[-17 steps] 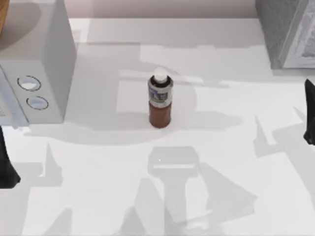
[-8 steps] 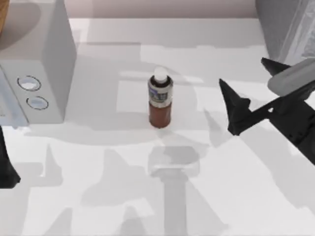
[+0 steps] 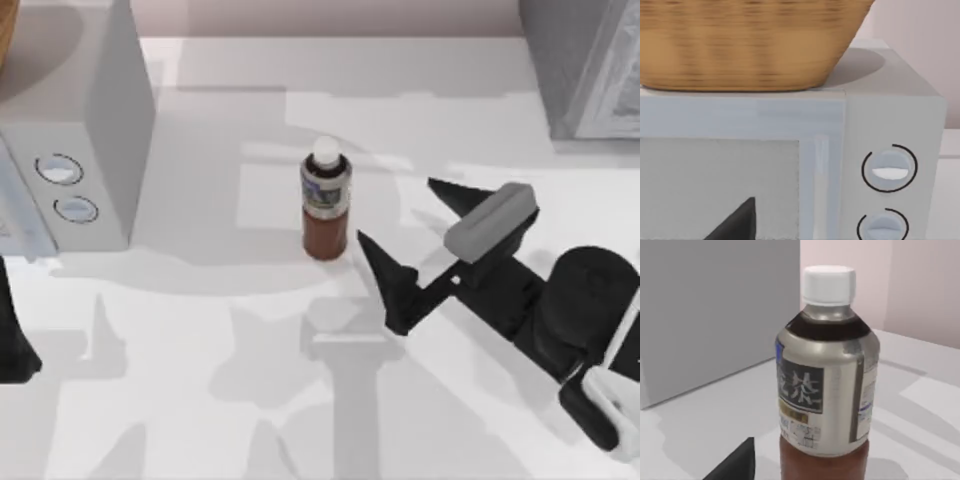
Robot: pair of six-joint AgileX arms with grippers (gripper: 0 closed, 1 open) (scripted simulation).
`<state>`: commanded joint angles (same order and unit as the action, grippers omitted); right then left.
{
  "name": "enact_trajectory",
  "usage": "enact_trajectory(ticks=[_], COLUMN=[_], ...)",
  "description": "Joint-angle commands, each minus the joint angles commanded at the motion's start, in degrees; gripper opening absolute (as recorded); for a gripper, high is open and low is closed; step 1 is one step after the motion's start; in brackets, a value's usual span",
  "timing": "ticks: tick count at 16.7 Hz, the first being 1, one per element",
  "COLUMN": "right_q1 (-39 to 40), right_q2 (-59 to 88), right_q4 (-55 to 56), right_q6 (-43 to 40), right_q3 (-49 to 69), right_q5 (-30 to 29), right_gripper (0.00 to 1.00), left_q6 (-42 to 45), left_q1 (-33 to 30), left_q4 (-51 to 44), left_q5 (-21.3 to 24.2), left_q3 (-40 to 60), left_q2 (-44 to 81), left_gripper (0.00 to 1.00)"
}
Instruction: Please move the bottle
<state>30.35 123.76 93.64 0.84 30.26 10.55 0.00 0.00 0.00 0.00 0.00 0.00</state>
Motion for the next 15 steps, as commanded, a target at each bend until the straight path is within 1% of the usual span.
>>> enact_trajectory(ticks=[4,9,12,15], right_q1=[1.41,1.50,1.43,2.29], right_q2=[5.75,6.10,6.22,7.86], right_q4=[4.36,4.63,3.84,-0.08], right_q6=[0.03,0.03,0.01,-0.01], right_q3=[1.42,1.50,2.19,7.79], right_q5=[0.49,0.52,0.41,-0.24], right_gripper=[1.00,1.00,1.00,1.00], left_q6=[0.00,0.00,0.00,0.00], left_q1=[0.00,0.00,0.00,0.00], left_q4=[0.00,0.00,0.00,0.00], left_q5=[0.00,0.00,0.00,0.00], left_q3=[0.00,0.00,0.00,0.00], left_q2=[0.00,0.00,0.00,0.00], left_gripper=[1.00,1.00,1.00,1.00])
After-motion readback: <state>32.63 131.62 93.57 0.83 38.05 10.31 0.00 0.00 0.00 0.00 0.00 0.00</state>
